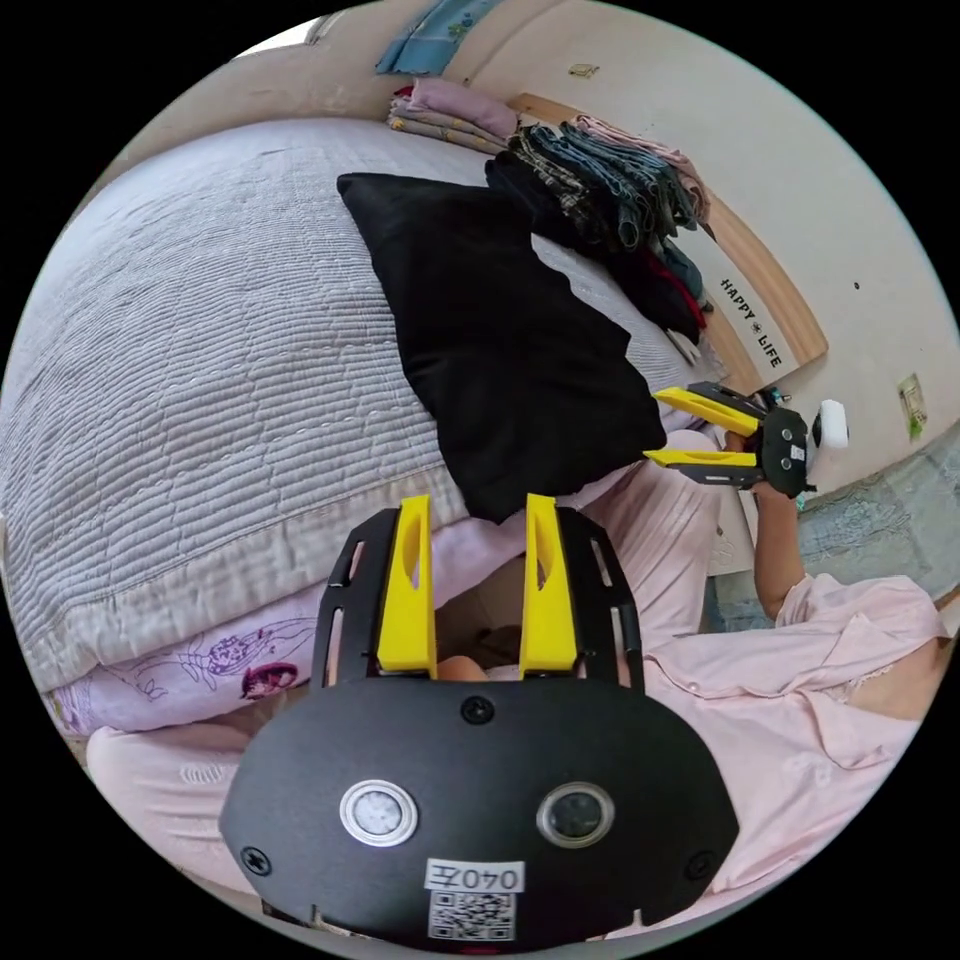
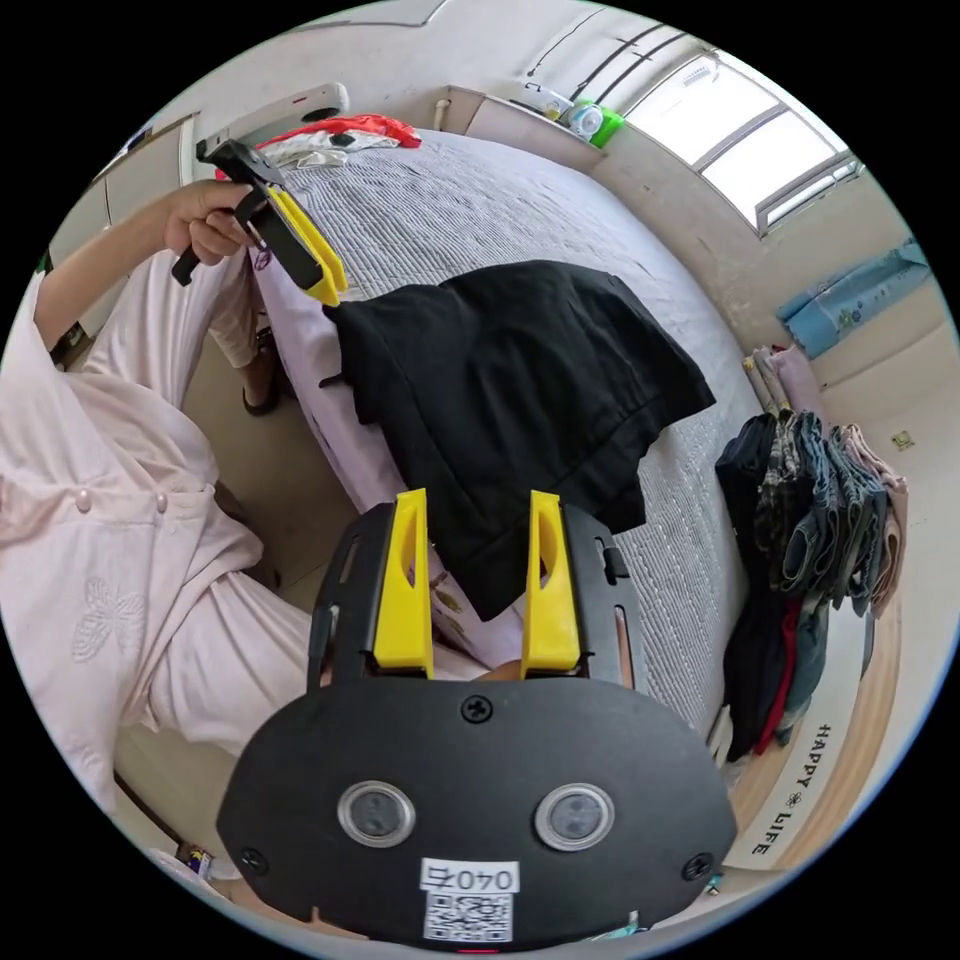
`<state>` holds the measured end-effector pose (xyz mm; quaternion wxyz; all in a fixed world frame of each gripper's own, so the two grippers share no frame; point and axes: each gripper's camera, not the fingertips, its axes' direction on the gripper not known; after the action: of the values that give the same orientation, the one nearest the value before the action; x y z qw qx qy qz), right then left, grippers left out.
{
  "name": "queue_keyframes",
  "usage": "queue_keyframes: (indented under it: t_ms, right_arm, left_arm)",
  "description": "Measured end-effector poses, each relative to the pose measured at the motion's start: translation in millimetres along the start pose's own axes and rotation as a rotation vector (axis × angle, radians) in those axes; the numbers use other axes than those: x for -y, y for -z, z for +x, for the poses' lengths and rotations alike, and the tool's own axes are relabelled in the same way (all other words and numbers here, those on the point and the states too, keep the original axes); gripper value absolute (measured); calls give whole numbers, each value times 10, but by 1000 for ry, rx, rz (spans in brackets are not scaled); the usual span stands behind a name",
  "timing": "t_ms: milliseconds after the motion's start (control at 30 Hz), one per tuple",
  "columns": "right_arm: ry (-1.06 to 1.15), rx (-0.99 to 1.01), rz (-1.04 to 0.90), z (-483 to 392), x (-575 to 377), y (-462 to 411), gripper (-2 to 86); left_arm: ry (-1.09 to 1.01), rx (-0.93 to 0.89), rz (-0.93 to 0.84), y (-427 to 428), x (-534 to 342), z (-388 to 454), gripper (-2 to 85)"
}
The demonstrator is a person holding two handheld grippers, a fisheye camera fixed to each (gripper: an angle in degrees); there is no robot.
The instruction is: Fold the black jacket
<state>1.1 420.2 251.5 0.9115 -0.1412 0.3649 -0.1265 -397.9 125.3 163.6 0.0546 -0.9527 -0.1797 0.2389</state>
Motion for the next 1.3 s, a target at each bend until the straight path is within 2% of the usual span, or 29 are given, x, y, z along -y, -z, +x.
queue_keyframes:
  t_ms: [133, 300, 433, 500, 600, 733, 967, 1133, 1300]
  right_arm:
    - [12, -106, 49, -319, 65, 144, 124]
    - [41, -156, 11, -640, 153, 209, 122]
    - [86, -182, 9, -951, 227, 278, 127]
    - [122, -194, -15, -1113, 306, 253, 135]
    - [167, -284, -50, -1375, 456, 198, 142]
    - [189, -435, -104, -1623, 619, 82, 154]
    - [187, -506, -140, -1935, 805, 81, 158]
    - [138, -446, -133, -1996, 924, 238, 179]
    - [92, -568, -176, -2031, 1070, 170, 165]
  left_arm:
    - [23, -99, -22, -97, -28, -197, 95]
    - [109, -220, -16, -238, -10, -560, 84]
    - [130, -219, -17, -250, -28, -688, 25]
    - [133, -333, 64, -89, -21, -678, -3]
    - [108, -406, 146, 184, 56, -639, -13]
    - [55, -390, 146, 311, 154, -594, -15]
    - [44, -391, 147, 337, 137, -712, -15]
    - [56, -421, 156, 361, 74, -847, -14]
    - [40, -412, 175, 435, 55, -887, -15]
